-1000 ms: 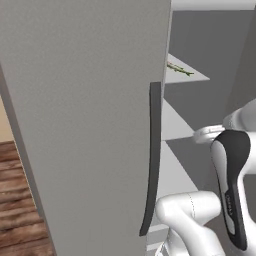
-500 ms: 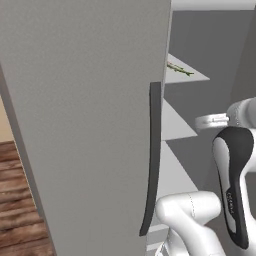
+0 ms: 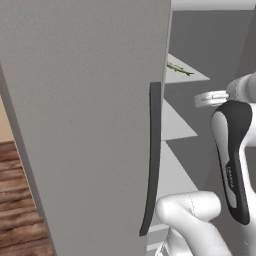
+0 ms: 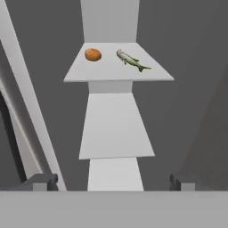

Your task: Take the tangerine, orange, and fish from the freezer and place them in the bowl on the counter.

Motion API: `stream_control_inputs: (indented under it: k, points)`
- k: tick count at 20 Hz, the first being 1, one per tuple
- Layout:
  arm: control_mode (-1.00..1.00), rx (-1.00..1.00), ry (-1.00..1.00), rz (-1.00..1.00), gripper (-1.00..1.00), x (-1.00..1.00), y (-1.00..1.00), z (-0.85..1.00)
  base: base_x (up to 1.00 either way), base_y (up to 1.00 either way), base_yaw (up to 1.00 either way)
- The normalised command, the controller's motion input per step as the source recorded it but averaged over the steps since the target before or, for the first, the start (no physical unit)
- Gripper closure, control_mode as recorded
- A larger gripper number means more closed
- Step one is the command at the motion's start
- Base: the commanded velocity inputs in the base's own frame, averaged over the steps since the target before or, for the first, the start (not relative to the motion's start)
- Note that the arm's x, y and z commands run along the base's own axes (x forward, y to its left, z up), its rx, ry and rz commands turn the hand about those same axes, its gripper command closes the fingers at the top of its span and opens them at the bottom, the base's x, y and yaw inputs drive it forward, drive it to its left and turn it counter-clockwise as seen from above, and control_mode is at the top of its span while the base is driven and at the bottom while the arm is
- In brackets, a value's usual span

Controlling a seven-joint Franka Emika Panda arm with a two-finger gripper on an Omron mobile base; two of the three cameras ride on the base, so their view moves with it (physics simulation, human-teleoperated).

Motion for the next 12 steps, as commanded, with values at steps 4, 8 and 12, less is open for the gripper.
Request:
stream_control_inputs:
  k: [4,8,12]
  points:
    - [-1.00,0.00,0.00,0.00,-1.00,0.19,-0.10,0.34,0.00,0.00,0.00]
    - [-1.00,0.00,0.00,0.01,-1.00,0.30,-0.10,0.20,0.00,0.00,0.00]
    - [-1.00,0.00,0.00,0.03,-1.00,0.49,-0.05,0.01,0.00,0.00,0.00]
